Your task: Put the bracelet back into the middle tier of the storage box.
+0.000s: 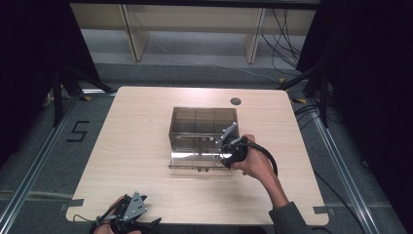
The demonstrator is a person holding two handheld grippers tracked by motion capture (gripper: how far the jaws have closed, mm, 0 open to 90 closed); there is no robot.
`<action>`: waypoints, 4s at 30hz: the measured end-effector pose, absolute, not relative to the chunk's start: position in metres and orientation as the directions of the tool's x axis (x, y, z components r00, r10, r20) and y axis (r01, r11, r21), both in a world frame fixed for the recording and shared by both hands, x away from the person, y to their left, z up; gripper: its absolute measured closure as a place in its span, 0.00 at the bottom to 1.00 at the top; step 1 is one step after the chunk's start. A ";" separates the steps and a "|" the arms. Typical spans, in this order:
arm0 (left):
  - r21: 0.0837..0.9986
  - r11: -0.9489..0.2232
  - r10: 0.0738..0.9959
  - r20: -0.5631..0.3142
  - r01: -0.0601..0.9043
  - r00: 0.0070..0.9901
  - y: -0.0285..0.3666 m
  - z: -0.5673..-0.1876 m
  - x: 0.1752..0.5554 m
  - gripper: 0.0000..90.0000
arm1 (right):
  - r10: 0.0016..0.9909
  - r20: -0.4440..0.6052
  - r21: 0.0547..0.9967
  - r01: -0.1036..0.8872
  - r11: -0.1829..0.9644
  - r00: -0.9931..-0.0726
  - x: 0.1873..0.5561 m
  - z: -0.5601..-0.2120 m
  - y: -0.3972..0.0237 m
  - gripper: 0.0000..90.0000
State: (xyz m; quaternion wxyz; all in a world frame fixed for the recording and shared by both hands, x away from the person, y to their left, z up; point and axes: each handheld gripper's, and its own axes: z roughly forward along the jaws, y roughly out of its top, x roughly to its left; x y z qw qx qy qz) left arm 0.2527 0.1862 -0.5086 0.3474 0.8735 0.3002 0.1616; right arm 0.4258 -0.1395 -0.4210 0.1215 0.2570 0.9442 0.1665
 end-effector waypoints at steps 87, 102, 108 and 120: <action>0.703 -0.583 0.635 0.082 0.407 0.768 0.186 -0.508 0.251 0.17 | 0.590 -0.109 0.543 0.450 0.709 -0.800 0.374 -0.439 -0.185 0.33; 0.700 -0.589 0.633 0.090 0.403 0.769 0.186 -0.508 0.251 0.17 | 0.605 -0.119 0.543 0.458 0.703 -0.787 0.366 -0.445 -0.191 0.32; 0.700 -0.589 0.634 0.091 0.403 0.768 0.186 -0.508 0.251 0.17 | 0.612 -0.097 0.573 0.459 0.679 -0.785 0.363 -0.448 -0.193 0.31; 0.703 -0.586 0.635 0.089 0.403 0.767 0.186 -0.507 0.251 0.17 | 0.643 -0.063 0.571 0.501 0.651 -0.763 0.356 -0.449 -0.199 0.28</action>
